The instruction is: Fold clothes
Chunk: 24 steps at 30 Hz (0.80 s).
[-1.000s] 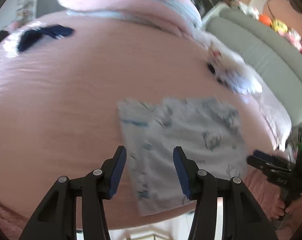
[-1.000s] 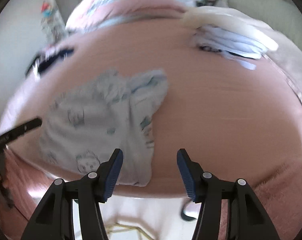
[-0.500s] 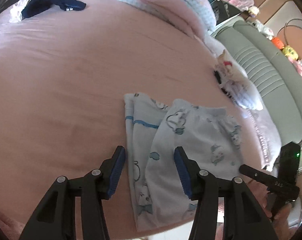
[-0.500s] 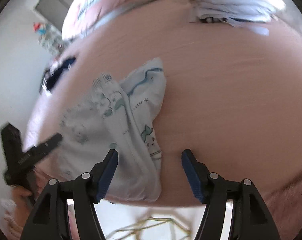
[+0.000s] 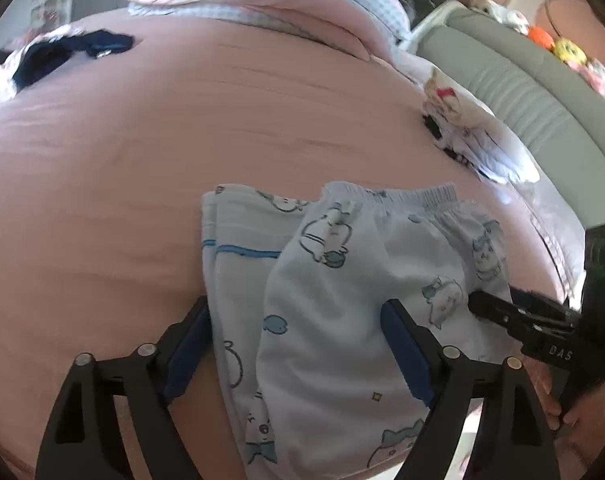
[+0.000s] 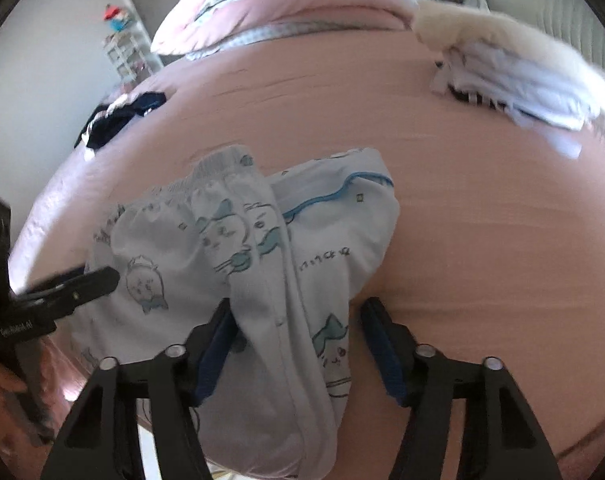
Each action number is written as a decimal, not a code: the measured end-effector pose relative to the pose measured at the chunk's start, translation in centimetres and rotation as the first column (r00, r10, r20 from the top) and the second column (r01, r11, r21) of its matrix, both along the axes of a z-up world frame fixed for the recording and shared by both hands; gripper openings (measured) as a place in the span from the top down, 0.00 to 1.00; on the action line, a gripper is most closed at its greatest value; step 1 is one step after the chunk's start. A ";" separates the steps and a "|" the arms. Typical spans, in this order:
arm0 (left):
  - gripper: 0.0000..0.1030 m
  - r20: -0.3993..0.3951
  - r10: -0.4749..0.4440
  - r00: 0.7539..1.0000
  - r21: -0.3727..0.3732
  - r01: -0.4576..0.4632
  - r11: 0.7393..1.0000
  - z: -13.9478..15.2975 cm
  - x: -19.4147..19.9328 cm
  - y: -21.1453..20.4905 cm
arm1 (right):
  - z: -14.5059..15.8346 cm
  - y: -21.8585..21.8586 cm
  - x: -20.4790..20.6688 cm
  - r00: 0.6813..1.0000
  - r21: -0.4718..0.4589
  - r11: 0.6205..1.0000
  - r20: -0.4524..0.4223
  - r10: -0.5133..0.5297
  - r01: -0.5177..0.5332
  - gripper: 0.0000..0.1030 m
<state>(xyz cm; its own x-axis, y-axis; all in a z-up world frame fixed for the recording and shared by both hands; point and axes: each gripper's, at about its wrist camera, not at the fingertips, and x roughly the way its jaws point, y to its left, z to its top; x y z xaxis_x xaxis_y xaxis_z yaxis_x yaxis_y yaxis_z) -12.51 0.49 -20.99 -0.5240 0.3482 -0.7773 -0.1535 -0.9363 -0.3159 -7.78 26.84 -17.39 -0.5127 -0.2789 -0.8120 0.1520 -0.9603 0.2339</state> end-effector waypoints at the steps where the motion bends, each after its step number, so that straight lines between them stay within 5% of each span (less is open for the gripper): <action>1: 0.75 0.008 -0.005 1.000 0.024 0.004 1.000 0.1 0.0 -0.1 | 0.1 0.2 -0.1 1.000 -0.037 0.999 0.002 0.009 -0.009 0.54; 2: 0.81 0.019 -0.009 1.000 0.054 0.008 0.998 0.1 -0.1 -0.3 | 0.1 0.4 -0.1 1.000 -0.083 0.996 0.008 0.014 -0.013 0.56; 10: 0.79 0.088 0.014 0.996 0.194 -0.031 0.981 -0.9 -1.2 -1.9 | -1.5 1.6 -1.9 0.997 -0.210 0.977 0.071 -0.021 0.036 0.56; 13: 0.80 0.092 0.022 0.996 0.195 -0.040 0.980 -0.5 -1.5 -1.3 | -1.2 0.8 -1.6 0.999 -0.163 0.987 0.042 0.001 0.005 0.58; 15: 0.90 0.072 0.016 0.997 0.182 -0.029 0.983 0.2 -1.4 -0.8 | -0.8 0.3 -1.0 0.999 -0.157 0.988 0.026 0.019 -0.015 0.76; 17: 0.91 0.047 0.011 0.999 0.175 -0.019 0.984 1.2 -1.0 -0.3 | -0.2 0.3 -0.6 1.000 -0.197 0.980 0.016 0.024 -0.020 0.84; 24: 0.91 -0.035 -0.011 0.999 0.187 0.017 0.982 4.9 0.3 1.4 | 2.5 1.6 0.9 1.000 -0.247 0.969 -0.014 0.014 -0.017 0.85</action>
<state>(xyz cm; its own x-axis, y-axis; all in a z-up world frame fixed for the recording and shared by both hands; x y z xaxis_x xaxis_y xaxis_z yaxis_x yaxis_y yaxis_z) -12.17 1.89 -16.05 -0.5430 0.4932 -0.6796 -0.1800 -0.8589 -0.4794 -6.88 28.44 -14.86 -0.5157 -0.4783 -0.7108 0.1706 -0.8704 0.4618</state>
